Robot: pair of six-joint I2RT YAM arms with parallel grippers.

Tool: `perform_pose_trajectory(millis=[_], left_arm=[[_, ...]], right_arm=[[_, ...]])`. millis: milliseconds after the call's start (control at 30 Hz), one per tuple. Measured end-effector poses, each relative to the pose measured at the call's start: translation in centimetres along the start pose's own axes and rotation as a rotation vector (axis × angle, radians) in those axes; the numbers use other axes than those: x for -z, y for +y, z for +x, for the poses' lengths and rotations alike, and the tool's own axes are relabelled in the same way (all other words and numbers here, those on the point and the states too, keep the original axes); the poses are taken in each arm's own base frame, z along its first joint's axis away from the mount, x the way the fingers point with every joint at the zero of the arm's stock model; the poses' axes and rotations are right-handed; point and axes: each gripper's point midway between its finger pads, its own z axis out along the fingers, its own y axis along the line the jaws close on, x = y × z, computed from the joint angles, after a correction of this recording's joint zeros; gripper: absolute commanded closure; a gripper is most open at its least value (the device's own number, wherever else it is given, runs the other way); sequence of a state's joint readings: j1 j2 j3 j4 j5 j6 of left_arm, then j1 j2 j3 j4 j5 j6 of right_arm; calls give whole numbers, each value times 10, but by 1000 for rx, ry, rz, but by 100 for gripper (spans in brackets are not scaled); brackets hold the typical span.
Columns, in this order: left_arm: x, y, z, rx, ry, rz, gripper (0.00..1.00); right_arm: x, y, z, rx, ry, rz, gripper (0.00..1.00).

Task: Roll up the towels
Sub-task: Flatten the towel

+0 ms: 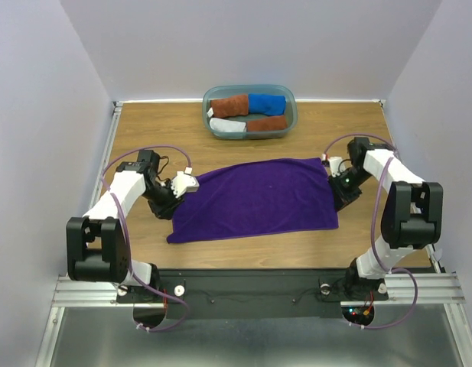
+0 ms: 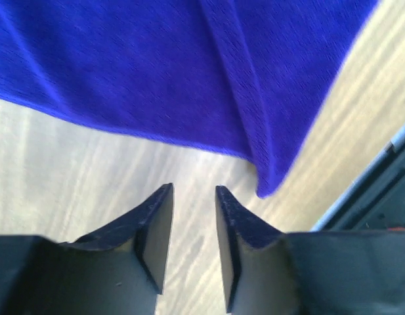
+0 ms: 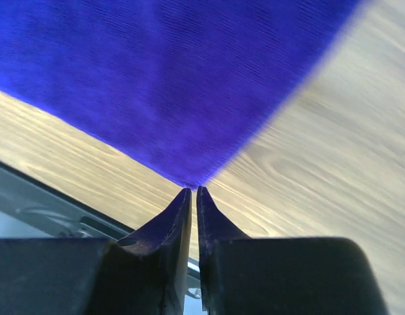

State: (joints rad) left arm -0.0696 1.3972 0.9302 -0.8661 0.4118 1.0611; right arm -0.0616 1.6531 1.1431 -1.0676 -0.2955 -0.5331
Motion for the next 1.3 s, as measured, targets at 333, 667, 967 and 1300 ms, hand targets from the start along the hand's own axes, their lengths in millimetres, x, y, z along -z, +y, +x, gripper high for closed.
perform_pose_trajectory(millis=[333,667,967,1300], left_arm=[[-34,30,-17,115,-65,-27,75],[-53,81,-35,254,-79,-122,78],[-40,133,-40,287,-107,-275,62],[25,69,-44,93,-172,-260,69]], right_arm=[[-42,30,17,40,112,-88,89],[-53,21,19,33,148,-3,92],[-51,20,15,12,153,18,90],[-6,24,-10,96,-38,94,90]])
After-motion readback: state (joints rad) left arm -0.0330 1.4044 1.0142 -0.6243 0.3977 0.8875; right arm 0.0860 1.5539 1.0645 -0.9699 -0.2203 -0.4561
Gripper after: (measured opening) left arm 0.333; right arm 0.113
